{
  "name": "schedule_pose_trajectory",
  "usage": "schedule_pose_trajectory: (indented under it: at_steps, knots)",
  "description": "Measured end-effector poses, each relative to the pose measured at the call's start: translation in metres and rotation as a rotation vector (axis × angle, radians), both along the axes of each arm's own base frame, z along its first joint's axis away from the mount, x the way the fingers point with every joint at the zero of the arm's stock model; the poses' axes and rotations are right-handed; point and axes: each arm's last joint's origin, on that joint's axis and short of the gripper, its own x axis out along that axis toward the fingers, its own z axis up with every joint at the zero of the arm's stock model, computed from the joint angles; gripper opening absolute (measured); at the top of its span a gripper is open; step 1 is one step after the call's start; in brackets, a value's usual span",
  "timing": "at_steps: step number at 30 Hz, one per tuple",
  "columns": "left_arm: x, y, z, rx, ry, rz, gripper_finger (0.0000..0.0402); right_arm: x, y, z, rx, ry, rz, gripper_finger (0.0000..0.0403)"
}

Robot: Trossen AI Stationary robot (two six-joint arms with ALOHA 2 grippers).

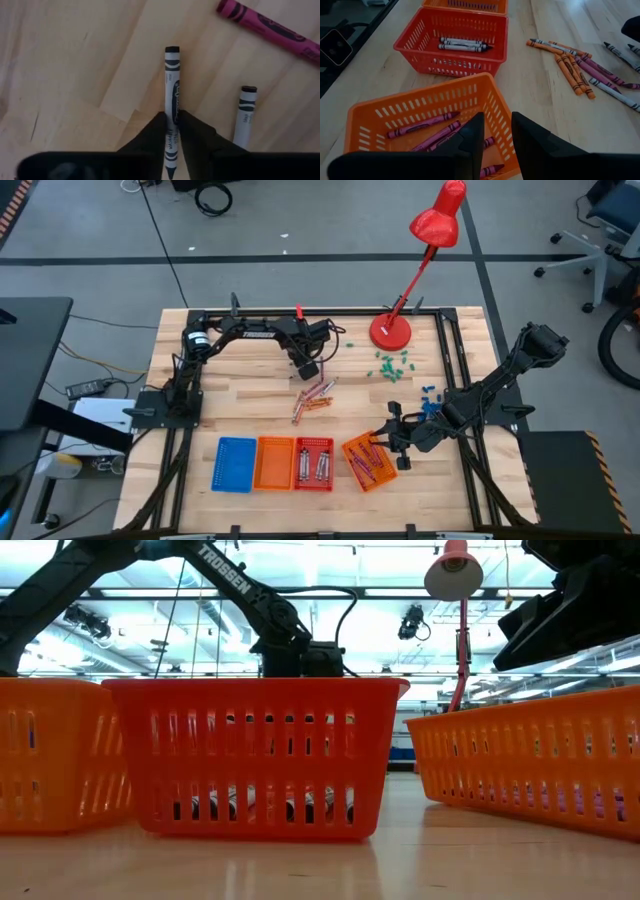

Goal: Sort crayons
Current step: Put the black crayon into the red bin

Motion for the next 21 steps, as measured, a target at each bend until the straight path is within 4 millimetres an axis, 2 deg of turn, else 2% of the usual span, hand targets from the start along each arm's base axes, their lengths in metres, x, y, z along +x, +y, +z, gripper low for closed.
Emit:
schedule_pose_trajectory:
  at_steps: [5,11,16,21]
  knots:
    - [0.000,0.000,-0.001,0.000,0.005,-0.018,0.0020,0.000,0.000,0.000,-0.001,0.001,0.000,0.0103]
    - [0.001,0.000,0.001,-0.003,0.011,-0.033,0.0021,0.000,0.000,0.000,-0.003,0.004,0.000,0.0103]
    - [0.006,-0.003,0.012,-0.034,0.028,-0.062,0.0021,0.000,0.000,0.000,-0.006,0.004,0.002,0.0103]
    - [0.017,-0.011,0.035,-0.023,0.018,-0.117,0.0021,0.000,0.000,0.000,-0.006,0.004,0.002,0.0103]
